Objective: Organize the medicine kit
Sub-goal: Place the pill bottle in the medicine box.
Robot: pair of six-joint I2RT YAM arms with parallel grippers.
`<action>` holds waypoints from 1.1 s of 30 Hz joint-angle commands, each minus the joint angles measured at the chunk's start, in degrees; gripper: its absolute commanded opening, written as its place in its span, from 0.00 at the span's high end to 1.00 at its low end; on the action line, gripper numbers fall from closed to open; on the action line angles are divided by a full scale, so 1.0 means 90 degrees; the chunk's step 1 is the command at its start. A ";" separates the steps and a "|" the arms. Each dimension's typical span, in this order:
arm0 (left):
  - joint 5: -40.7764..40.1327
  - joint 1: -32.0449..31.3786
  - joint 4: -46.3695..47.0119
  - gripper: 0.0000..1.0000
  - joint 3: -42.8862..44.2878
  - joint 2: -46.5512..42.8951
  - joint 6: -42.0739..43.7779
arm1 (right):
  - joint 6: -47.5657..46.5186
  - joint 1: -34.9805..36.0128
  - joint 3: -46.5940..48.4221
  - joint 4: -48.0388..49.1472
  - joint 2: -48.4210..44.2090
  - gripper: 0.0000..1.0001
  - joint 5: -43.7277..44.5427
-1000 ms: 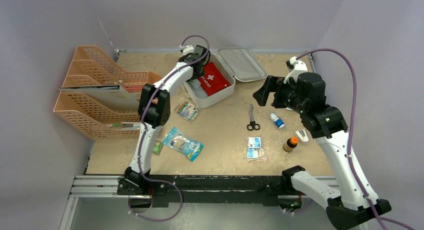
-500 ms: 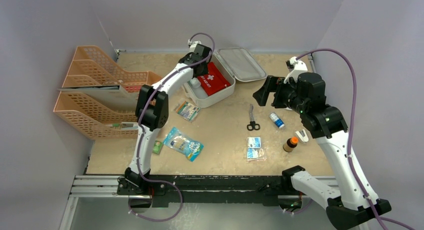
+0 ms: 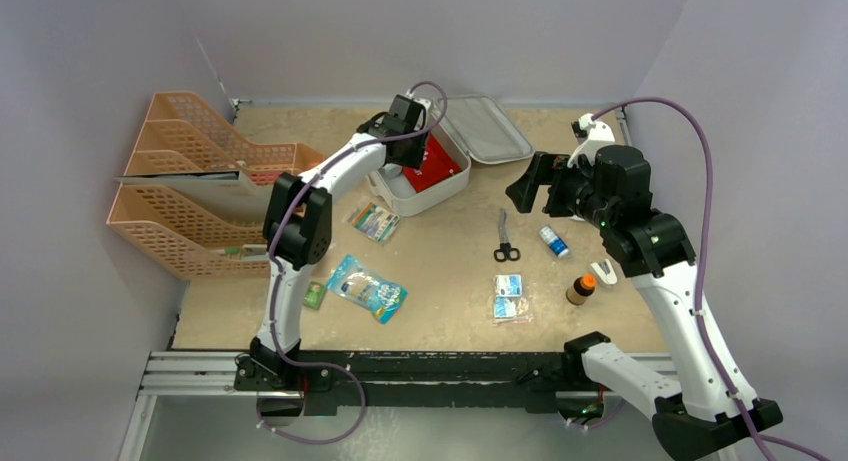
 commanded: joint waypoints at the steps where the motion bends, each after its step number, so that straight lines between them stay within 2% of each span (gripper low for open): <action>1: 0.0045 0.0029 -0.0107 0.64 0.0031 -0.0048 0.0830 | -0.0110 0.0001 0.0100 0.0091 -0.0052 0.01 0.0123; 9: -0.0625 0.0042 0.0036 0.64 0.0030 0.0225 0.0988 | -0.0123 -0.0006 0.0119 0.0075 -0.0036 0.01 0.0115; 22: -0.1124 0.0112 0.0181 0.66 0.0166 0.0468 0.1368 | -0.0116 -0.0007 0.0102 0.0144 0.0099 0.01 0.0086; 31: -0.0225 0.0103 0.0221 0.66 0.0252 0.0237 0.1412 | -0.0122 -0.0006 0.0080 0.0243 0.0172 0.01 0.0028; 33: 0.0086 0.0102 0.0211 0.64 0.0256 0.0090 0.1686 | -0.0121 -0.0002 0.0071 0.0252 0.0180 0.01 0.0019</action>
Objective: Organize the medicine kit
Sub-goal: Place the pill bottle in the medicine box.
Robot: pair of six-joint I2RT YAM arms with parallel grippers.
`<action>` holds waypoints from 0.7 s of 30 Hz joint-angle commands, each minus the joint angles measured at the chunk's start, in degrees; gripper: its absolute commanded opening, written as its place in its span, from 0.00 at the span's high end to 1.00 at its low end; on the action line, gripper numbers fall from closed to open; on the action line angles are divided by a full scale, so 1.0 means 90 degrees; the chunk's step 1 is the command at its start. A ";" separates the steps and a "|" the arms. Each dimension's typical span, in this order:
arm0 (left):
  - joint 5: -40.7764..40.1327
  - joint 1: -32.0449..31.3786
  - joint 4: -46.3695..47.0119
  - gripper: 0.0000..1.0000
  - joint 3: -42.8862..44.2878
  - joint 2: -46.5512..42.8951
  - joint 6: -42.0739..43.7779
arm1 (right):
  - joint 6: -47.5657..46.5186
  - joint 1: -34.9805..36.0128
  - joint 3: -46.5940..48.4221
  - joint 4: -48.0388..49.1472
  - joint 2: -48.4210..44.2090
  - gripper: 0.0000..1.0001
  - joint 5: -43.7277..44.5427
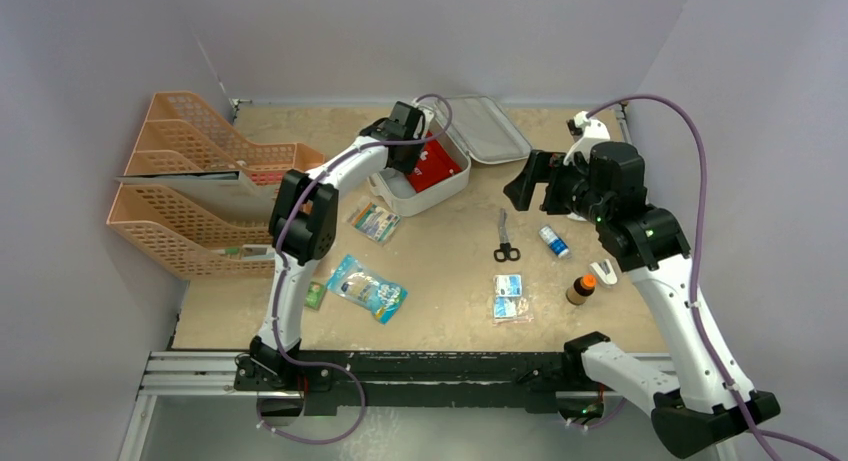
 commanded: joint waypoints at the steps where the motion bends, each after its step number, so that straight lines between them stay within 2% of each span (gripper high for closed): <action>1: 0.0804 0.0022 0.0121 0.63 0.0246 -0.0417 0.0544 | -0.0094 -0.0007 0.0062 0.0215 0.0003 0.01 0.0023; 7: 0.1492 -0.0011 -0.0507 0.52 0.0472 -0.0566 0.1842 | -0.0097 -0.0003 0.0062 0.0232 0.0021 0.01 -0.0011; 18: 0.1087 -0.0017 -0.0705 0.40 -0.0098 -0.0997 0.4143 | -0.0097 -0.0007 0.0107 0.0182 0.0055 0.01 -0.0007; 21: 0.0871 0.0002 -0.0722 0.38 -0.0058 -0.0883 0.4483 | -0.0098 -0.0003 0.0118 0.0187 0.0070 0.01 0.0003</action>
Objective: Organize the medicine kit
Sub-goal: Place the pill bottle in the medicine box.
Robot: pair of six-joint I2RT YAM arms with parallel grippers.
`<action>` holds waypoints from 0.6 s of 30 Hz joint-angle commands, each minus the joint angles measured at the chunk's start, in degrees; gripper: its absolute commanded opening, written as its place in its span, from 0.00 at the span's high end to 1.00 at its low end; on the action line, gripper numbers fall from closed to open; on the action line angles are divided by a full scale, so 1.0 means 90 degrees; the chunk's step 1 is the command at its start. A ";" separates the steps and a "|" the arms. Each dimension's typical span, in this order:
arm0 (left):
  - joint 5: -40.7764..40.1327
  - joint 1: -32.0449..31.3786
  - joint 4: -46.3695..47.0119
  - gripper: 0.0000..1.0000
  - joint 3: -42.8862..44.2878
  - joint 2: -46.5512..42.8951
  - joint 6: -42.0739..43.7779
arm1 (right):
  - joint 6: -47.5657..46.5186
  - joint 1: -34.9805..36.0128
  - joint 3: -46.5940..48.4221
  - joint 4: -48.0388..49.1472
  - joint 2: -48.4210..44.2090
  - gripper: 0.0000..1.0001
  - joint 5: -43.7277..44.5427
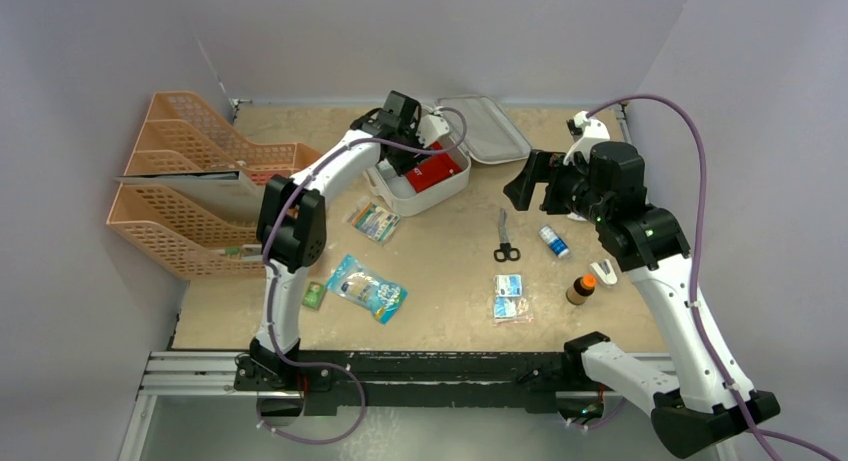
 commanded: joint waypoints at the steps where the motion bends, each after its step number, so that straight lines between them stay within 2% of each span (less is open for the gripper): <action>1: -0.0245 0.0009 -0.0120 0.38 -0.0006 -0.0137 0.1059 | -0.0096 -0.0003 0.0119 0.0172 0.0058 0.01 0.0008; 9: -0.0395 0.0088 -0.0188 0.38 0.0165 0.0266 0.1445 | -0.0099 -0.0007 0.0139 0.0143 0.0161 0.01 0.0060; 18: -0.0503 0.0213 -0.0200 0.43 0.0195 0.0510 0.1722 | -0.0111 -0.0007 0.0140 0.0214 0.0324 0.01 0.0093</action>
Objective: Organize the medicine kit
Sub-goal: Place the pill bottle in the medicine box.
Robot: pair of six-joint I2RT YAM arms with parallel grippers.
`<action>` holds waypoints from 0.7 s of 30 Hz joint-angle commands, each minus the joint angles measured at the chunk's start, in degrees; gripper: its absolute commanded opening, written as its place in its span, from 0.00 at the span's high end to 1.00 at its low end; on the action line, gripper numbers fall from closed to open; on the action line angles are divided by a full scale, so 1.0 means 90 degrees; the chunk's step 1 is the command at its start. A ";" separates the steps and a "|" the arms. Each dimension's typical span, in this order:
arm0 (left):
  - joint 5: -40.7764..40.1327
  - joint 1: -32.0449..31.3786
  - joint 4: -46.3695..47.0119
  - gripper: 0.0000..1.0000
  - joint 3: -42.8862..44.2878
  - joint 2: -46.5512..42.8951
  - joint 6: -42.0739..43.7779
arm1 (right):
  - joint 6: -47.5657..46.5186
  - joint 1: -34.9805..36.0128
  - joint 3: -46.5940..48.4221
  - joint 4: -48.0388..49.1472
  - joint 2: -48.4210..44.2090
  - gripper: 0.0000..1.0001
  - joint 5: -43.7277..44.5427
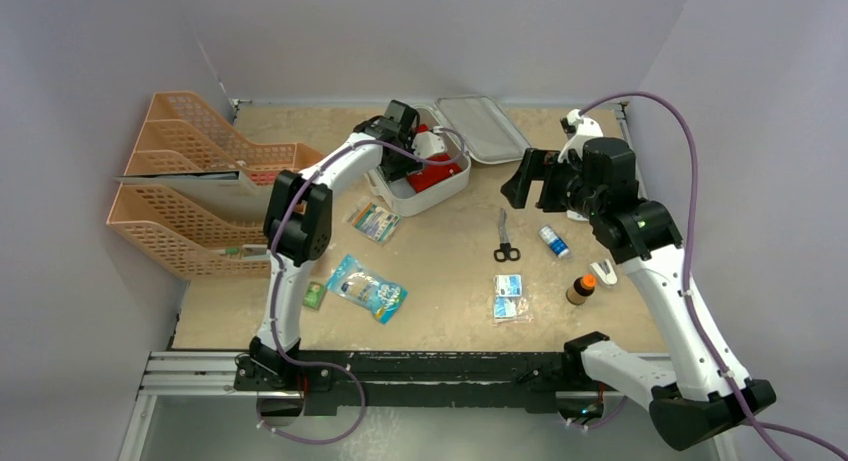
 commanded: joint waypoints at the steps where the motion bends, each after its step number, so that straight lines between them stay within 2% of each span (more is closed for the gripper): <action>1: -0.0116 0.0126 0.0074 0.44 0.0205 0.0103 0.0273 | -0.0103 -0.0007 0.0146 0.0220 0.0117 0.01 0.0091; 9: -0.0218 0.0142 0.0594 0.53 0.0275 0.0255 0.0175 | -0.0104 -0.0007 0.0139 0.0294 0.0263 0.01 0.0081; 21: -0.0249 0.0206 0.0688 0.53 0.0337 0.0331 0.0010 | -0.0034 -0.0007 0.0070 0.0269 0.0292 0.01 0.0047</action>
